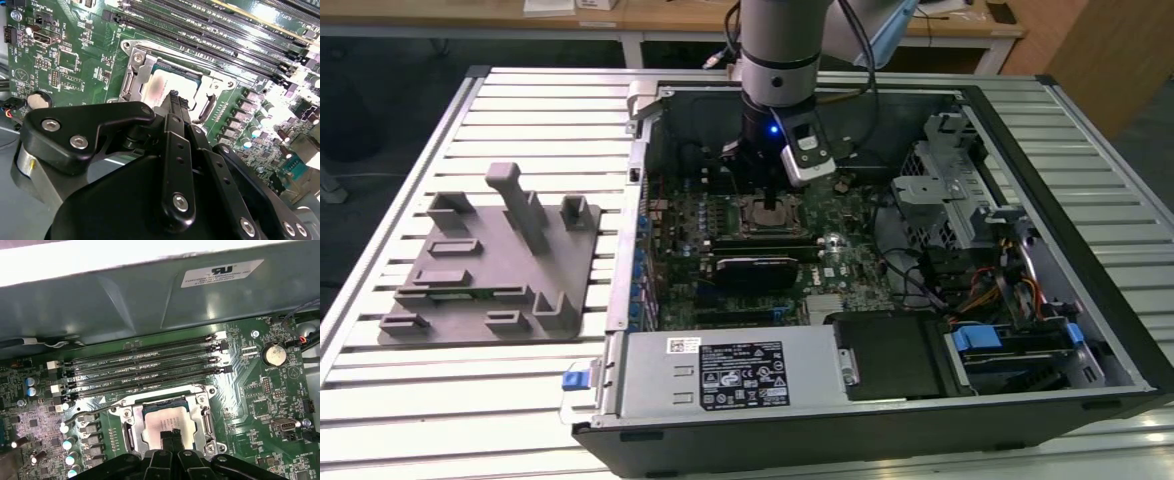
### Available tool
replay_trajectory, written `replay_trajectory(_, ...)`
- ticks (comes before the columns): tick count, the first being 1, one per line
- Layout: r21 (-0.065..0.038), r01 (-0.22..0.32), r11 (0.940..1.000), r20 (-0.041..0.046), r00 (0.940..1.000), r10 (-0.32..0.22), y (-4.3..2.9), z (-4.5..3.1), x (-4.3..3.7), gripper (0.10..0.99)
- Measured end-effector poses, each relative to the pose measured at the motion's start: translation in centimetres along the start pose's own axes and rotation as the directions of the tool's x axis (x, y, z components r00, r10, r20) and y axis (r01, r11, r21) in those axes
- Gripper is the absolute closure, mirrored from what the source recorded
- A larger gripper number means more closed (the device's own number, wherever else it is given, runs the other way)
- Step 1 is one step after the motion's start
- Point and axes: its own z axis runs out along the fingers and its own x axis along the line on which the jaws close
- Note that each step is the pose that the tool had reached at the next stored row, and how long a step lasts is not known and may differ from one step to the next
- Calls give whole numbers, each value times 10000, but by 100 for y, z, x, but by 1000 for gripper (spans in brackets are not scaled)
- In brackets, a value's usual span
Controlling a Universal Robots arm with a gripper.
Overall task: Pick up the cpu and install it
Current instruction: 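Install the first cpu locking lever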
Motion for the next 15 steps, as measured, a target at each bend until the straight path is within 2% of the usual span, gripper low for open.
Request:
replay_trajectory(10,0,0,10000,0,10000,0,0,-3,0,980)
replay_trajectory(15,0,0,10000,0,10000,0,2,-60,-2,980)
